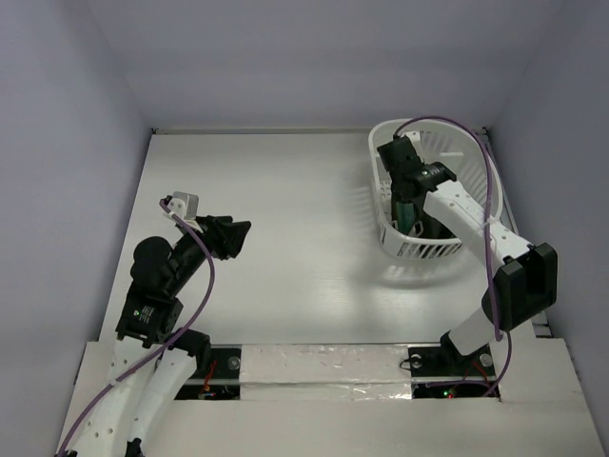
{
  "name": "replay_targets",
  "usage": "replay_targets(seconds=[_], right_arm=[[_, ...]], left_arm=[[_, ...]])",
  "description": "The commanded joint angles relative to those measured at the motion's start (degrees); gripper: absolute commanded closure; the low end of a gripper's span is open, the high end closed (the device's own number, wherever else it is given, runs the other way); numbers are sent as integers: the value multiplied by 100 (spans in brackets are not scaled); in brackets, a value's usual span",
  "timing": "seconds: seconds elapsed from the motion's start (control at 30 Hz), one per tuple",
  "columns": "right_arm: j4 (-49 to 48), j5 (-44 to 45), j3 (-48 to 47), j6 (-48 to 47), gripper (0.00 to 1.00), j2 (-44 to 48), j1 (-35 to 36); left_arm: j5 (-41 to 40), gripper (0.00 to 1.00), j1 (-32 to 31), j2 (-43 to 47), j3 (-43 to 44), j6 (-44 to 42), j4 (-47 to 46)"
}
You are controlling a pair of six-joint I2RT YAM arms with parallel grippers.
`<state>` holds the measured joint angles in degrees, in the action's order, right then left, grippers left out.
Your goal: Unload the plates from the dish rack
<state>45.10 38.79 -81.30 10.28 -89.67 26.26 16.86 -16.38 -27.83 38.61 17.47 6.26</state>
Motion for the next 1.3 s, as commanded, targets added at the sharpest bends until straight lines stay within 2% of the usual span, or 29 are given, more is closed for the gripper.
replay_targets(seconds=[0.0, 0.47, 0.7, 0.87, 1.0, 1.13, 1.17, 1.27], right_arm=[[-19, 393, -527, -193, 100, 274, 45], [95, 990, -1221, -483, 100, 590, 213], [130, 1500, -1696, -405, 100, 977, 265], [-62, 1501, -1925, -317, 100, 1643, 318], [-545, 887, -1916, -185, 100, 2249, 380], [-1204, -97, -1514, 184, 100, 2691, 380], [-1440, -569, -1425, 272, 100, 2709, 380], [-1958, -1187, -1031, 685, 100, 2648, 432]], left_arm=[[124, 51, 39, 41, 138, -7, -275], [159, 49, 39, 33, 129, 2, -292], [159, 49, 39, 24, 129, 2, -301], [160, 49, 39, 15, 129, 2, -301], [160, 48, 39, 6, 138, 10, -310], [160, 47, 91, -11, 129, 19, -318], [159, 45, 91, -20, 129, 28, -319], [168, 34, 144, -29, 138, 28, -319]])
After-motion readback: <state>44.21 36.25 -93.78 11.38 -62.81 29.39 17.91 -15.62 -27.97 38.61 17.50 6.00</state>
